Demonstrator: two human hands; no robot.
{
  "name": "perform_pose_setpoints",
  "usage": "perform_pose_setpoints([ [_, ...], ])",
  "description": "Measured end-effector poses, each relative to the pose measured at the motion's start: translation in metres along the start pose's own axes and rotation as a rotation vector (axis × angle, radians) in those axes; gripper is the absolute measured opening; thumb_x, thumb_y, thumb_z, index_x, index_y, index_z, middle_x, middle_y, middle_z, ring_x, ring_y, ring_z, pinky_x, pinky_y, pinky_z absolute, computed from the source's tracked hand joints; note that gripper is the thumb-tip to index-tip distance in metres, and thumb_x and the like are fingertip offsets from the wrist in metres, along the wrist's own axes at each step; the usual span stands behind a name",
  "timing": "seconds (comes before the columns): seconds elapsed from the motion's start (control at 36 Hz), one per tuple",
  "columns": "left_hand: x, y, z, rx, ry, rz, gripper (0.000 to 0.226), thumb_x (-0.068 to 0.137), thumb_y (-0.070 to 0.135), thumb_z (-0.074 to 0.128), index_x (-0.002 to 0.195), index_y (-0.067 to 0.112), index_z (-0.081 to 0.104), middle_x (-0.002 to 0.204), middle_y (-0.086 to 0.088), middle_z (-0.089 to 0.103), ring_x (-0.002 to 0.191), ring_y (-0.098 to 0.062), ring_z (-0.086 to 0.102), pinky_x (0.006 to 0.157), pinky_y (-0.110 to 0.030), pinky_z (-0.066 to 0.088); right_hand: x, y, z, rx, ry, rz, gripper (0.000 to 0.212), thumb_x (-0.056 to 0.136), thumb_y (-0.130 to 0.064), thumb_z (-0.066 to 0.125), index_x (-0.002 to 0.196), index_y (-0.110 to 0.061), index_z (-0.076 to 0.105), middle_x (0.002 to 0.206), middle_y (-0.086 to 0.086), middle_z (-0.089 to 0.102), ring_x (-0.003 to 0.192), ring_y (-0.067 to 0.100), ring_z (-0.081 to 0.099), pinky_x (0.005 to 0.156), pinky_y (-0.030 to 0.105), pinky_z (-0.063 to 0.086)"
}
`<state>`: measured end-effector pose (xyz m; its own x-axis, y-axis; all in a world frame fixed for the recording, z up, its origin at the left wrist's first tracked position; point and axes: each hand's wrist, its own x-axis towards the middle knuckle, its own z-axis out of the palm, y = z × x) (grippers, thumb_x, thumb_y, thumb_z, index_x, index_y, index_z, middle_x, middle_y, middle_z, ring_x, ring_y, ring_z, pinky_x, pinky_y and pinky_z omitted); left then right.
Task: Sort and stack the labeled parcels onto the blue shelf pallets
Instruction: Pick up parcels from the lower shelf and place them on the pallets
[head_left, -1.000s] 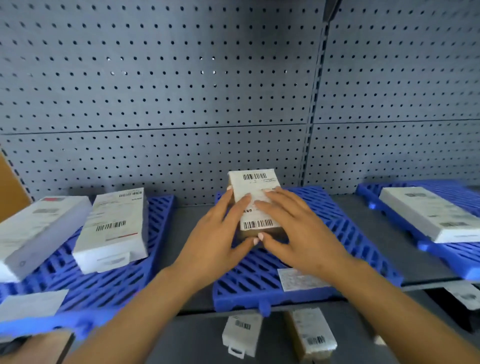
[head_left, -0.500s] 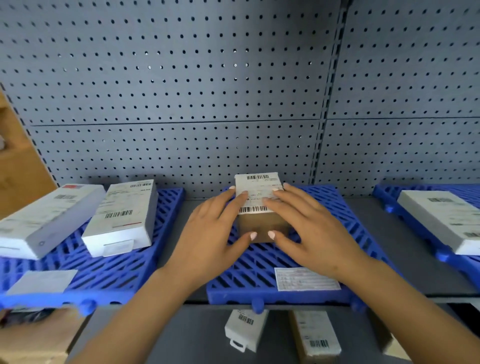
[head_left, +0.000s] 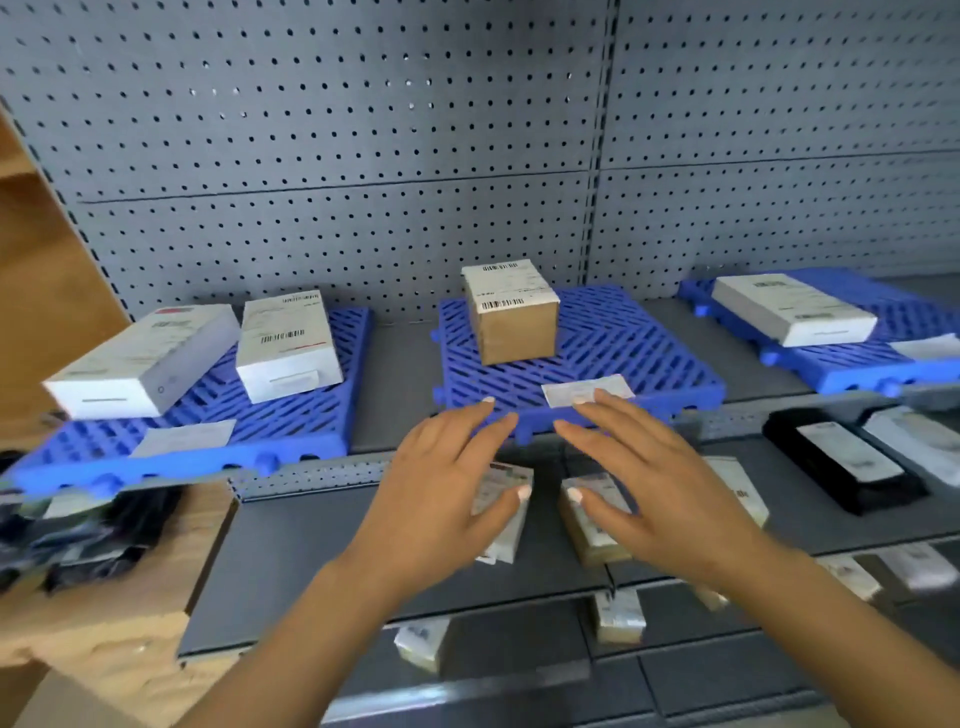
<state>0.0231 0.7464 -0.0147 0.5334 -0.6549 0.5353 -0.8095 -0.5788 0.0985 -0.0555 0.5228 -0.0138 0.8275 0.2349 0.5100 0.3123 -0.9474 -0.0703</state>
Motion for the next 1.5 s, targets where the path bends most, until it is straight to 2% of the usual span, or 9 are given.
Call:
perform_pose_setpoints([
  [0.53,-0.078,0.071,0.046,-0.091,-0.207,0.006,0.061,0.084,0.055,0.045,0.133,0.019,0.053,0.133,-0.004,0.056,0.117,-0.023,0.055,0.098,-0.039,0.046,-0.144,-0.027,-0.005,-0.058,-0.079,0.141,0.049,0.088,-0.041,0.048,0.130,-0.017,0.056,0.136,0.005,0.054,0.131,0.024,0.043,0.104,0.040,0.039],
  [0.69,-0.061,0.096,0.076,-0.057,-0.265,0.008,0.061,0.083,0.056,0.042,0.131,0.019,0.056,0.130,-0.004,0.060,0.113,-0.022,0.059,0.094,-0.038,0.047,-0.171,0.024,0.003,-0.161,-0.139,0.148,0.057,0.073,-0.030,0.079,0.125,-0.015,0.061,0.131,0.010,0.058,0.122,0.028,0.052,0.100,0.038,0.039],
  [0.97,-0.010,0.149,0.162,-0.040,-0.388,-0.050,0.061,0.076,0.052,0.055,0.128,0.022,0.055,0.123,-0.002,0.063,0.106,-0.022,0.062,0.087,-0.036,0.051,-0.206,0.142,0.026,-0.057,-0.194,0.209,0.056,0.079,-0.031,0.073,0.130,-0.017,0.055,0.131,0.009,0.057,0.122,0.030,0.053,0.092,0.044,0.050],
  [1.08,0.016,0.169,0.201,-0.049,-0.471,-0.165,0.063,0.087,0.050,0.053,0.144,0.025,0.041,0.146,-0.005,0.044,0.130,-0.027,0.044,0.108,-0.040,0.032,-0.215,0.191,0.045,0.017,-0.294,0.240,0.053,0.088,-0.044,0.045,0.136,-0.022,0.042,0.135,0.010,0.053,0.122,0.032,0.052,0.089,0.047,0.052],
  [1.19,0.036,0.183,0.238,-0.033,-0.535,-0.294,0.065,0.092,0.050,0.049,0.149,0.030,0.027,0.156,0.000,0.028,0.141,-0.024,0.027,0.116,-0.039,0.019,-0.216,0.232,0.060,0.009,-0.380,0.278,0.062,0.083,-0.050,0.042,0.138,-0.022,0.038,0.132,0.015,0.054,0.116,0.035,0.056,0.084,0.047,0.054],
  [1.28,0.045,0.187,0.260,-0.001,-0.607,-0.361,0.065,0.093,0.052,0.046,0.150,0.034,0.020,0.159,0.004,0.020,0.145,-0.022,0.019,0.118,-0.041,0.015,-0.214,0.262,0.075,-0.005,-0.473,0.281,0.067,0.083,-0.056,0.035,0.142,-0.024,0.032,0.137,0.017,0.049,0.122,0.038,0.050,0.090,0.051,0.050],
  [1.36,0.051,0.184,0.274,0.024,-0.676,-0.400,0.069,0.094,0.055,0.043,0.152,0.033,0.013,0.160,0.006,0.013,0.146,-0.020,0.012,0.118,-0.042,0.011,-0.209,0.288,0.090,-0.019,-0.583,0.282,0.073,0.084,-0.061,0.023,0.150,-0.030,0.015,0.155,0.012,0.023,0.142,0.035,0.021,0.109,0.054,0.029],
  [1.42,0.055,0.178,0.283,0.033,-0.710,-0.434,0.069,0.094,0.054,0.043,0.152,0.032,0.011,0.161,0.004,0.008,0.147,-0.021,0.008,0.118,-0.042,0.008,-0.205,0.305,0.099,-0.031,-0.670,0.293,0.070,0.092,-0.059,0.028,0.151,-0.034,0.001,0.160,0.007,0.003,0.146,0.030,0.001,0.115,0.051,0.016],
  [1.5,0.061,0.165,0.296,0.048,-0.755,-0.493,0.069,0.096,0.053,0.041,0.152,0.033,0.007,0.161,0.003,0.001,0.148,-0.021,0.004,0.118,-0.042,0.005,-0.192,0.323,0.109,-0.051,-0.727,0.320,0.071,0.095,-0.055,0.038,0.150,-0.038,-0.003,0.160,0.005,-0.002,0.146,0.028,-0.005,0.116,0.051,0.014],
])
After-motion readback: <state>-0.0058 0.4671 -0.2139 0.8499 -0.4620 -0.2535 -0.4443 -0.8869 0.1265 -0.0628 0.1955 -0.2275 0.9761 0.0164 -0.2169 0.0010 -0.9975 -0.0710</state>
